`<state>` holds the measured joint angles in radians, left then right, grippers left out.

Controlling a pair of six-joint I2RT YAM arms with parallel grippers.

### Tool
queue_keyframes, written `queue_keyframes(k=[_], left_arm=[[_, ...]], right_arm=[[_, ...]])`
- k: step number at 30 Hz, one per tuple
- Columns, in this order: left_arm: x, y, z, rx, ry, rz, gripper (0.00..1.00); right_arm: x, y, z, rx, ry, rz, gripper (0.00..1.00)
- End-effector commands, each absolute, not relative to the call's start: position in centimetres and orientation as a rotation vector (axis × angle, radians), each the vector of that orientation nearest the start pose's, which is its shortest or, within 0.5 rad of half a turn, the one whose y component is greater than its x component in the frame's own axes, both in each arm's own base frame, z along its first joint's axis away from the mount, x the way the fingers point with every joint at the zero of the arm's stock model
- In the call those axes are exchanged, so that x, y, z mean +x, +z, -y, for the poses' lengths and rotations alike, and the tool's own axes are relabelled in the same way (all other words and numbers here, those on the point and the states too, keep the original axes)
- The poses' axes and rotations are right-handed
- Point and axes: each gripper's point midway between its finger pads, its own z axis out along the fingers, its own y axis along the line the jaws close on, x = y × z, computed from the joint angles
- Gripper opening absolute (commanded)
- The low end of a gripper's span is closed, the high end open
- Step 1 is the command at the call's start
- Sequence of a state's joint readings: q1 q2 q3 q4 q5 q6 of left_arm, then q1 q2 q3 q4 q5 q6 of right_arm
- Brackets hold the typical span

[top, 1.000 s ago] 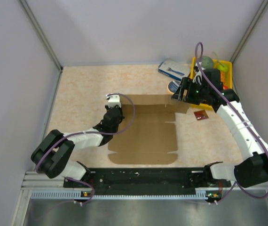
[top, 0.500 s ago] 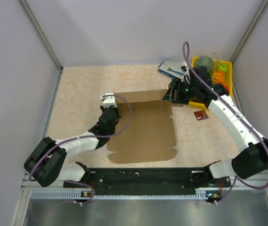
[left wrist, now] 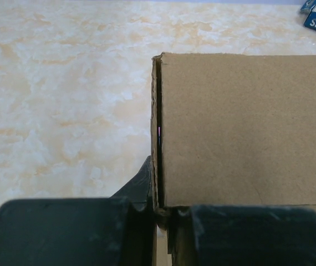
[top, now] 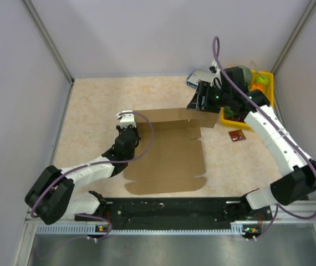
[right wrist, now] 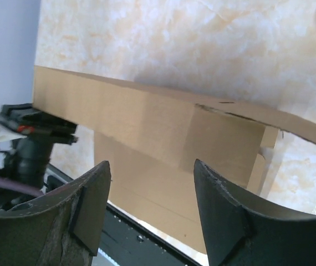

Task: Fold the paper box

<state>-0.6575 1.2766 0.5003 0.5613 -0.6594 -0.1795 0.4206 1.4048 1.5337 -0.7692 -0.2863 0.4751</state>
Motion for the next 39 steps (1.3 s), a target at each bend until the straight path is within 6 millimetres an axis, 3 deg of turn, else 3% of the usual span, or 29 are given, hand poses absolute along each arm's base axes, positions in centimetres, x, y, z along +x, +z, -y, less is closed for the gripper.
queue_keyframes(k=[1,5,6,9,11,12,13,18,23,24,25,26,29,30,31,32,33,34,35,37,39], left_arm=[[35.0,18.5,14.0,-0.131,-0.081,-1.652,0.00],[35.0,18.5,14.5,-0.135,-0.123,-1.654,0.00],[35.0,18.4,14.5,-0.138,-0.123,-1.657,0.00],[35.0,18.4,14.6,-0.142,-0.130,-1.662,0.00],[34.9,18.4,14.6,-0.144,-0.134,-1.664,0.00],[34.9,18.6,14.6,-0.148,-0.138,-1.661,0.00],[34.8,18.6,14.6,-0.150,-0.142,-1.662,0.00],[34.2,18.6,14.1,-0.172,-0.155,-1.661,0.00],[33.6,18.8,13.9,-0.214,-0.190,-1.662,0.00],[33.5,18.6,13.8,-0.221,-0.188,-1.677,0.00],[33.5,18.5,13.7,-0.252,-0.195,-1.680,0.00],[33.4,18.6,13.4,-0.281,-0.193,-1.683,0.00],[33.2,18.4,13.0,-0.332,-0.182,-1.716,0.00],[33.2,18.5,12.7,-0.368,-0.179,-1.713,0.00],[33.1,18.4,12.5,-0.376,-0.157,-1.739,0.00],[33.0,18.7,12.4,-0.386,-0.157,-1.738,0.00],[33.0,19.0,12.3,-0.393,-0.156,-1.738,0.00],[32.9,19.1,12.1,-0.393,-0.152,-1.745,0.00],[32.7,19.7,12.0,-0.393,-0.154,-1.746,0.00],[32.5,20.1,12.1,-0.398,-0.179,-1.753,0.00],[32.2,20.8,12.1,-0.399,-0.208,-1.740,0.00]], right_arm=[[33.3,26.5,-22.4,-0.062,0.767,-2.373,0.60],[33.2,25.9,-24.4,-0.040,0.928,-2.351,0.58],[33.5,26.5,-25.0,-0.039,0.974,-2.313,0.53],[32.8,26.7,-25.9,0.031,1.092,-2.301,0.48],[33.0,27.8,-26.4,0.089,1.166,-2.237,0.46],[32.9,26.9,-26.3,0.130,1.181,-2.250,0.40],[33.2,28.0,-26.5,0.162,1.234,-2.197,0.35],[33.7,27.4,-26.8,0.244,1.308,-2.175,0.00],[33.7,28.9,-26.5,0.233,1.386,-2.051,0.00],[33.9,28.2,-26.4,0.174,1.338,-2.088,0.00],[33.6,28.0,-26.6,0.111,1.323,-2.123,0.16],[33.4,28.3,-26.4,0.056,1.295,-2.128,0.55],[32.3,27.4,-24.0,0.004,1.122,-2.101,0.77],[31.2,28.7,-22.8,-0.057,1.061,-2.042,0.80],[30.8,29.0,-21.9,-0.072,0.999,-2.016,0.82],[30.1,27.9,-21.1,-0.098,0.946,-2.024,0.83],[29.1,28.6,-19.8,-0.160,0.869,-1.966,0.84],[29.1,27.8,-18.4,-0.148,0.784,-1.958,0.84],[28.6,25.4,-17.7,-0.153,0.736,-1.991,0.84],[28.5,24.5,-17.0,-0.183,0.683,-1.974,0.79],[28.7,22.9,-17.1,-0.168,0.683,-2.001,0.67]])
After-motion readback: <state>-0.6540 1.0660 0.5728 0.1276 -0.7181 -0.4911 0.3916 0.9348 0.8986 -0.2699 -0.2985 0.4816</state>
